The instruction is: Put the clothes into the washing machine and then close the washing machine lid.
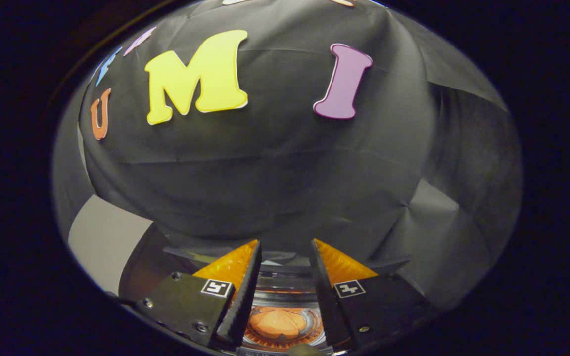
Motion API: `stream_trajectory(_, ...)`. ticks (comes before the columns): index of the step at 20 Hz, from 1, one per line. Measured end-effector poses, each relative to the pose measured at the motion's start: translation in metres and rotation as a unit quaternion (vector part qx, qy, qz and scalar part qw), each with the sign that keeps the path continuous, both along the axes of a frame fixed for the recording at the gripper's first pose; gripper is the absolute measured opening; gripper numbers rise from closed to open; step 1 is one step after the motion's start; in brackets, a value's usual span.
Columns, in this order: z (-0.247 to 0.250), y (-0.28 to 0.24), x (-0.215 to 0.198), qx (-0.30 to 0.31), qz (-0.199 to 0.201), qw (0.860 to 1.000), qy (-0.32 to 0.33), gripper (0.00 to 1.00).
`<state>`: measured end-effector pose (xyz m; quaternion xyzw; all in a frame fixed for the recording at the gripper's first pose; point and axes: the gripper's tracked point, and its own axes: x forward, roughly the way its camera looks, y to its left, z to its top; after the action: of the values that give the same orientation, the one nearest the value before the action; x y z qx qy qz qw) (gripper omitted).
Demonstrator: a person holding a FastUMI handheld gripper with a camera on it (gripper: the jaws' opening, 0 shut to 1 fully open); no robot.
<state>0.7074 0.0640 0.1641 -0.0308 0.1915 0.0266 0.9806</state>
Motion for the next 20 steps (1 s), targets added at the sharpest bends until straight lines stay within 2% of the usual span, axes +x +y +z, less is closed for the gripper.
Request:
stream_trajectory(4,-0.007,0.001,0.029,0.0,-0.005,1.0,0.003,0.62)
stream_trajectory(7,-0.035,-0.002,0.036,-0.004,-0.008,0.999,0.036,0.62)
stream_trajectory(11,-0.036,-0.004,0.037,0.027,0.0,0.999,0.018,0.66)
stream_trajectory(20,-0.034,-0.003,0.03,0.022,-0.002,0.999,-0.024,0.67)
